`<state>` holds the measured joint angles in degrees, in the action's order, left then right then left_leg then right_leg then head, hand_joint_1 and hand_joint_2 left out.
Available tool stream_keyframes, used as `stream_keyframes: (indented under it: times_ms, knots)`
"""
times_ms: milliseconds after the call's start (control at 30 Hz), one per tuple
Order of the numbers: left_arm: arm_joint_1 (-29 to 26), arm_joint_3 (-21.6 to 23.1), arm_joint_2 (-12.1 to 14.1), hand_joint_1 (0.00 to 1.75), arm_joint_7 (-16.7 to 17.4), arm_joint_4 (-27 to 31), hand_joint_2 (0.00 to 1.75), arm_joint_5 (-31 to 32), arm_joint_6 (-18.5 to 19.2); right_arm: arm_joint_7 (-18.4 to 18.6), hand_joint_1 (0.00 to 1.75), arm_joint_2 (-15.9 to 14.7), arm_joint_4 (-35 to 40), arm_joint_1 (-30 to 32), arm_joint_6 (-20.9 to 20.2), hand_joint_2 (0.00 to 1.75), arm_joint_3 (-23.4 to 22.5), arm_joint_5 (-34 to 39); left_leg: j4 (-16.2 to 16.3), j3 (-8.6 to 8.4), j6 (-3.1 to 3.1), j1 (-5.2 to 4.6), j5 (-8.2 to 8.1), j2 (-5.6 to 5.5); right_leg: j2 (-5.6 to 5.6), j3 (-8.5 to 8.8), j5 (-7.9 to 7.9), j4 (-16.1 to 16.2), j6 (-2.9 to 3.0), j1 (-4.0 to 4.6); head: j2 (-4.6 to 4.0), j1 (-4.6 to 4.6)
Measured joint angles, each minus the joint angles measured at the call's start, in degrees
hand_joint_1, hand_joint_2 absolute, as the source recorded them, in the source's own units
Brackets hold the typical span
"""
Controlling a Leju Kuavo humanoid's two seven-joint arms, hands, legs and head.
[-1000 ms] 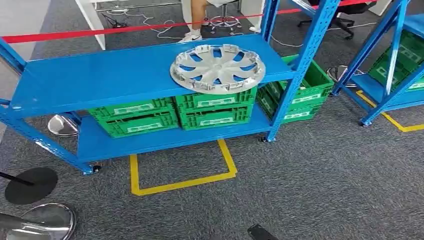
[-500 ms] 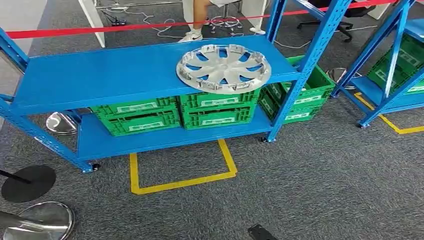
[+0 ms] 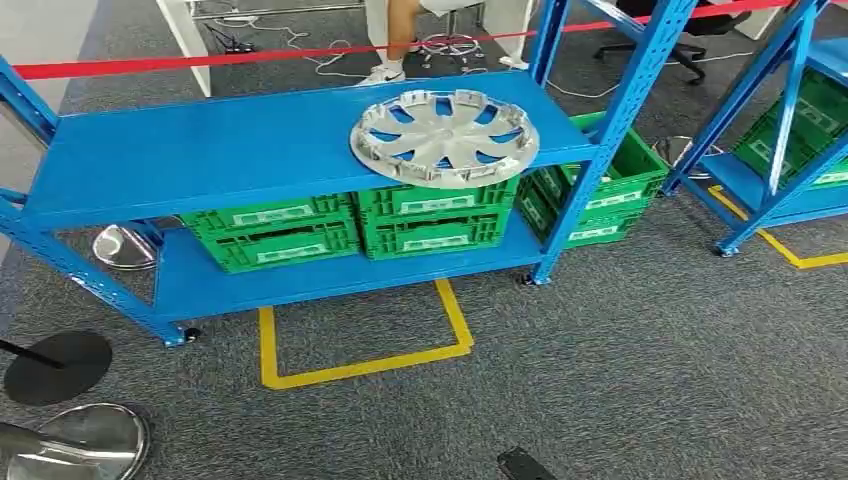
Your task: Take the parts from the cabinet and place them on the table.
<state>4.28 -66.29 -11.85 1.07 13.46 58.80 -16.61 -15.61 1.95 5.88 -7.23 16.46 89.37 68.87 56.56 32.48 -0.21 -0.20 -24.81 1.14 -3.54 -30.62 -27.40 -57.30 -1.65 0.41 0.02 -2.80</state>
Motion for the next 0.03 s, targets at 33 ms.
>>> stream_keyframes:
  times_ms: [33]
  knots:
    - [0.00, 0.00, 0.00, 0.00, 0.00, 0.00, 0.00, 0.02, 0.04, -0.02, 0.00, 0.00, 0.00, 0.00, 0.00, 0.00, 0.02, -0.44, 0.00, 0.00, 0.00, 0.00, 0.00, 0.00, 0.00, 0.01, 0.00, 0.00, 0.00, 0.00, 0.00, 0.00]
